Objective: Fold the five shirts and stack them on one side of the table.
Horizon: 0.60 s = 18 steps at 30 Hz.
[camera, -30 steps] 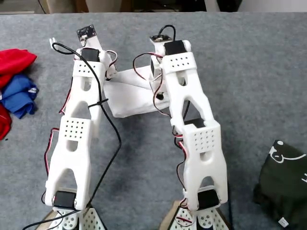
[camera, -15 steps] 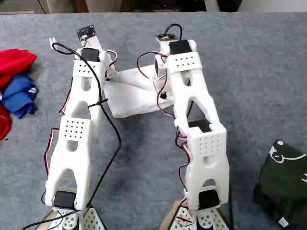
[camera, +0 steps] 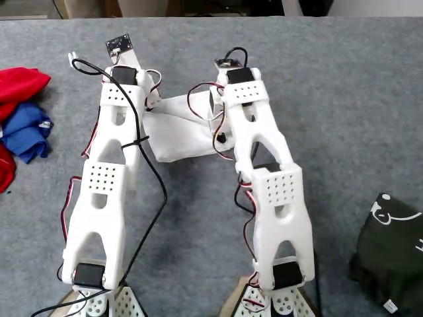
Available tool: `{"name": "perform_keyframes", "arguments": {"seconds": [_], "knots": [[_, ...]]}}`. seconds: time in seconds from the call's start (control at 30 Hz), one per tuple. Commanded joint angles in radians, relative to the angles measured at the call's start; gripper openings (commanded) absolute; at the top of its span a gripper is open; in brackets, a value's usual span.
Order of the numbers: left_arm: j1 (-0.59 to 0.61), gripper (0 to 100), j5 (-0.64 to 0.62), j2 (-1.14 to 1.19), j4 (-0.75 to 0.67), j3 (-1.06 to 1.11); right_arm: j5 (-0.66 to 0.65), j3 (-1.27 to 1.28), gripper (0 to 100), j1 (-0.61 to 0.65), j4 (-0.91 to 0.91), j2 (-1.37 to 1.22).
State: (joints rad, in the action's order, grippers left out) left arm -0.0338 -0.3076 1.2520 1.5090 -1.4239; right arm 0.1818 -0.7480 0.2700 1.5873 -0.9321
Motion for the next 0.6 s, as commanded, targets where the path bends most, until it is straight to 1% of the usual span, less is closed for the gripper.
{"name": "perform_keyframes", "arguments": {"seconds": [0.0,0.13,0.2,0.27,0.43,0.57], "knots": [[0.017,2,0.008,-0.013,-0.014,-0.015,-0.035,-0.030,19.9,0.010,-0.011,-0.015],[0.017,2,0.008,-0.013,-0.014,-0.015,-0.037,-0.027,5.1,0.012,-0.005,-0.015],[0.017,2,0.008,-0.013,-0.014,-0.015,-0.052,-0.025,0.4,0.010,-0.005,-0.015],[0.017,2,0.008,-0.013,-0.014,-0.015,-0.080,-0.018,0.5,0.008,0.008,-0.016],[0.017,2,0.008,-0.013,-0.014,-0.015,-0.083,-0.028,0.5,-0.001,0.028,-0.008],[0.005,2,0.017,-0.013,-0.011,-0.051,-0.086,-0.108,0.5,-0.008,0.071,-0.008]]}}
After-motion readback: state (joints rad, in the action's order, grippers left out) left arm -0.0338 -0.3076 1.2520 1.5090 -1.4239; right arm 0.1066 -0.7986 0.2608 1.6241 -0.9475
